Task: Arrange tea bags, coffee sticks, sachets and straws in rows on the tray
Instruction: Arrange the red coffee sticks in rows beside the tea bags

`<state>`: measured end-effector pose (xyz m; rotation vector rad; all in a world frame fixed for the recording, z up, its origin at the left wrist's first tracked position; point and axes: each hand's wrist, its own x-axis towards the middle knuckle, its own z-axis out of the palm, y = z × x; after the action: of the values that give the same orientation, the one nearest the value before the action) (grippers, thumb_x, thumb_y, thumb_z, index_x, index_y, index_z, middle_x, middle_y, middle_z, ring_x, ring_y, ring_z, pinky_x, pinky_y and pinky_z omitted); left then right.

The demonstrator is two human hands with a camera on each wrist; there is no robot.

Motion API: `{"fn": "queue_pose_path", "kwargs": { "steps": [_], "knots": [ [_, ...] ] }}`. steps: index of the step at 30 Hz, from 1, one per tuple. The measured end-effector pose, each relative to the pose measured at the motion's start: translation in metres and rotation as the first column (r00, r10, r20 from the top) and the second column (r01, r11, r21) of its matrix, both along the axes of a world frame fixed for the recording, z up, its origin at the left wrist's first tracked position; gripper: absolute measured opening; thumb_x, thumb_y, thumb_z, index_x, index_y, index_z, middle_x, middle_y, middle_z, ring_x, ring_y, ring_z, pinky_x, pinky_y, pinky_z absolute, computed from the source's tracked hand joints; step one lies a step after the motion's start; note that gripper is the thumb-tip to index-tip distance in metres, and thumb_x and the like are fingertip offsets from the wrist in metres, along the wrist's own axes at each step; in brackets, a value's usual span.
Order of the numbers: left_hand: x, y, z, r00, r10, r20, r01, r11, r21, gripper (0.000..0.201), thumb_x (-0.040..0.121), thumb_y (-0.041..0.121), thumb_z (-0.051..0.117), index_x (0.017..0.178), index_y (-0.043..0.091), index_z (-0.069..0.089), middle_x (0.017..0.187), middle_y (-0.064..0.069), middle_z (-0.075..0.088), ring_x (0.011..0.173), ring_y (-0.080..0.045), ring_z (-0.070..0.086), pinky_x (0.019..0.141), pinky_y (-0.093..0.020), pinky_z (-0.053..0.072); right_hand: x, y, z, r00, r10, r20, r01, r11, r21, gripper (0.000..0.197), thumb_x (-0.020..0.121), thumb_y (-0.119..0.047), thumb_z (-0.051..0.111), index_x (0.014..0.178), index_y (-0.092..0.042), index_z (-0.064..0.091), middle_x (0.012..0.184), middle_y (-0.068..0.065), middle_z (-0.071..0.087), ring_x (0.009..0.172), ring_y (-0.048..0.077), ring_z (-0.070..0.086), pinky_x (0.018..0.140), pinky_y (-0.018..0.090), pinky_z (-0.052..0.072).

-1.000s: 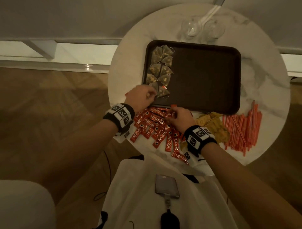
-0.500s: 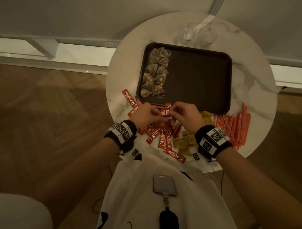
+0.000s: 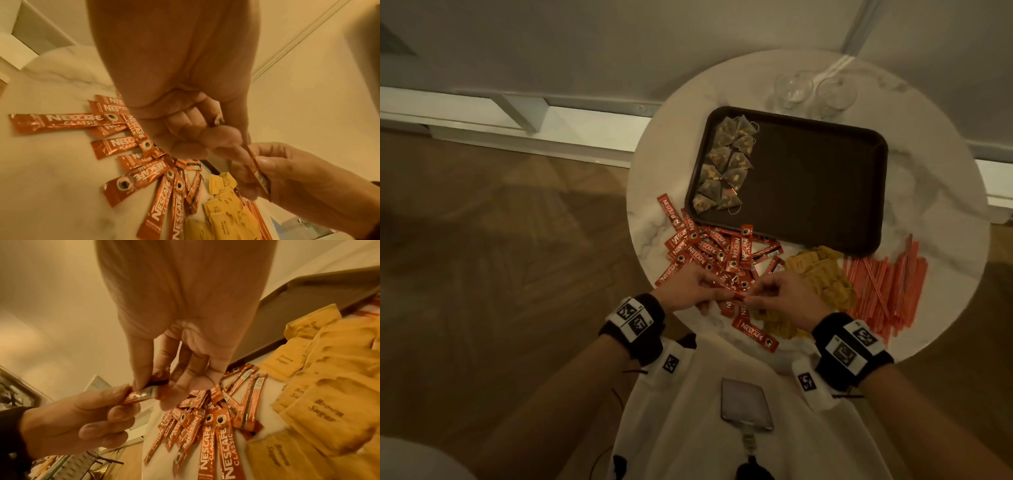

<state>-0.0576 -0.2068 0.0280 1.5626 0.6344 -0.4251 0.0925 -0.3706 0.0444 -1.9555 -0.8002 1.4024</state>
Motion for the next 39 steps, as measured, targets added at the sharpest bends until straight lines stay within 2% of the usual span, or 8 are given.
{"fn": "queue_pose_path", "kwargs": {
  "steps": [5,9,16,20,23,27,34,39],
  "knots": [
    [-0.007,-0.013,0.003,0.998,0.053,0.045,-0.058,0.991,0.12,0.014,0.083,0.024,0.075,0.093,0.015,0.077,0.052,0.007,0.061,0.044,-0.006,0.046,0.048,-0.02,0.04,-0.004,0.007,-0.001,0.991,0.062,-0.117,-0.061,0.998,0.012,0.011,0.083,-0.011,0.073,0.089,-0.014,0.065,0.082,-0.001,0.072,0.074,0.011,0.069,0.067,0.021,0.057],
    [-0.01,-0.006,0.006,0.99,0.079,0.118,-0.094,0.988,0.126,0.017,0.085,0.019,0.072,0.102,0.015,0.076,0.073,-0.008,0.071,0.055,-0.007,0.057,0.057,-0.023,0.048,-0.008,0.017,0.003,0.957,0.06,-0.284,-0.053,0.998,0.032,0.014,0.09,-0.011,0.064,0.104,-0.011,0.068,0.089,0.008,0.076,0.072,0.012,0.072,0.062,0.017,0.054],
    [-0.016,0.001,0.009,0.975,-0.045,0.22,0.014,0.99,0.143,0.022,0.085,0.012,0.072,0.106,0.015,0.075,0.085,0.003,0.07,0.076,-0.015,0.061,0.074,-0.026,0.05,-0.008,0.015,-0.003,0.865,-0.082,-0.495,0.062,0.997,-0.056,0.026,0.089,-0.015,0.064,0.11,-0.001,0.068,0.091,0.019,0.071,0.074,0.02,0.068,0.065,0.025,0.054],
    [-0.008,0.015,0.008,0.976,-0.088,0.201,0.075,0.994,0.074,0.038,0.085,0.005,0.071,0.118,0.021,0.068,0.092,0.013,0.068,0.074,-0.011,0.06,0.072,-0.027,0.051,-0.002,0.014,-0.002,0.887,-0.109,-0.449,0.075,0.993,-0.092,0.025,0.076,-0.016,0.073,0.098,-0.007,0.067,0.083,0.011,0.072,0.066,0.013,0.067,0.061,0.021,0.054],
    [0.004,0.045,-0.003,0.989,0.115,0.089,-0.126,0.984,0.125,0.04,0.088,0.001,0.064,0.124,0.02,0.061,0.105,0.0,0.067,0.078,-0.006,0.066,0.066,-0.018,0.053,0.002,0.011,-0.004,0.909,-0.113,-0.402,0.083,0.992,-0.091,0.015,0.079,-0.005,0.072,0.085,-0.009,0.058,0.081,0.019,0.066,0.059,0.014,0.062,0.051,0.019,0.047],
    [0.026,0.1,-0.037,0.92,0.384,0.08,-0.356,0.731,0.582,0.02,0.095,0.012,0.055,0.109,0.018,0.067,0.112,-0.005,0.065,0.091,-0.017,0.063,0.072,-0.022,0.05,0.008,0.002,-0.004,0.881,-0.235,-0.41,0.181,0.969,-0.166,0.024,0.087,0.015,0.056,0.101,-0.005,0.053,0.062,0.001,0.069,0.061,0.012,0.07,0.05,0.021,0.052],
    [0.055,0.157,-0.067,0.952,-0.215,-0.22,0.288,0.371,0.883,0.031,0.092,0.022,0.058,0.123,0.018,0.058,0.131,-0.007,0.047,0.119,-0.025,0.043,0.094,-0.038,0.046,0.012,0.018,-0.008,0.887,-0.375,-0.27,0.33,0.923,-0.199,0.017,0.091,-0.02,0.066,0.1,-0.005,0.065,0.097,0.013,0.074,0.087,0.028,0.072,0.081,0.043,0.058],
    [0.037,0.182,-0.067,0.946,-0.215,-0.241,0.311,0.404,0.86,0.014,0.089,0.03,0.063,0.097,0.018,0.061,0.108,-0.003,0.054,0.104,-0.023,0.048,0.082,-0.034,0.043,0.016,0.035,-0.011,0.855,-0.465,-0.231,0.444,0.885,-0.14,0.027,0.09,-0.019,0.066,0.103,0.005,0.066,0.094,0.017,0.073,0.07,0.018,0.068,0.062,0.027,0.057]
  ]
}}
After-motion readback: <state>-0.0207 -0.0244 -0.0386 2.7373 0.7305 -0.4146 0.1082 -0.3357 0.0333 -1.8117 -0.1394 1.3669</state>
